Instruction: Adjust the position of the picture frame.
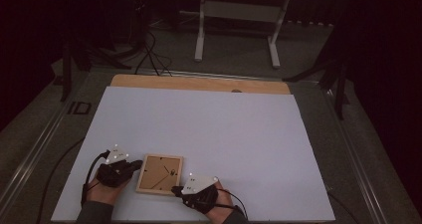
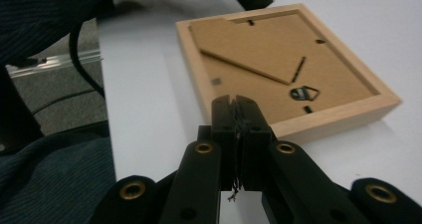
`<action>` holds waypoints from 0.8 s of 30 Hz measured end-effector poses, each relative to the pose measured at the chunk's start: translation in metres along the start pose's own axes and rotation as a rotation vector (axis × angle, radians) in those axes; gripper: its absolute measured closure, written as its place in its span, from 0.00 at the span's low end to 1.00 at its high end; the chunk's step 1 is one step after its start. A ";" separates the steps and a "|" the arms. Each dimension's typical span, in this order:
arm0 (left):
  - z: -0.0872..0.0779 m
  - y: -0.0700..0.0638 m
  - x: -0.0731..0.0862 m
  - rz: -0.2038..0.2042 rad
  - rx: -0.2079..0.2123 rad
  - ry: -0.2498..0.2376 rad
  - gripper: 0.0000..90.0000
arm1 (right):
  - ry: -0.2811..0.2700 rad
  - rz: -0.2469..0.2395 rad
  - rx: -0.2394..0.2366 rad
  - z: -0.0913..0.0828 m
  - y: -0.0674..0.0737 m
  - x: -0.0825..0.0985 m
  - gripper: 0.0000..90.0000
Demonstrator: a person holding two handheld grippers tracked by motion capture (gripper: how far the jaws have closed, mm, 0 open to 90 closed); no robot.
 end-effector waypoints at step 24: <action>0.001 -0.001 -0.001 0.004 0.015 0.006 0.99 | 0.055 -0.074 0.011 0.012 0.012 0.003 1.00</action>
Point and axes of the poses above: each handheld gripper's, and its own axes: z roughly forward along the jaws, x roughly out of its underside, y roughly to its left, the point moved 1 cm from there along z, roughly forward along the jaws, and after that the axes turned 15 degrees about y, right-handed, at the moved point
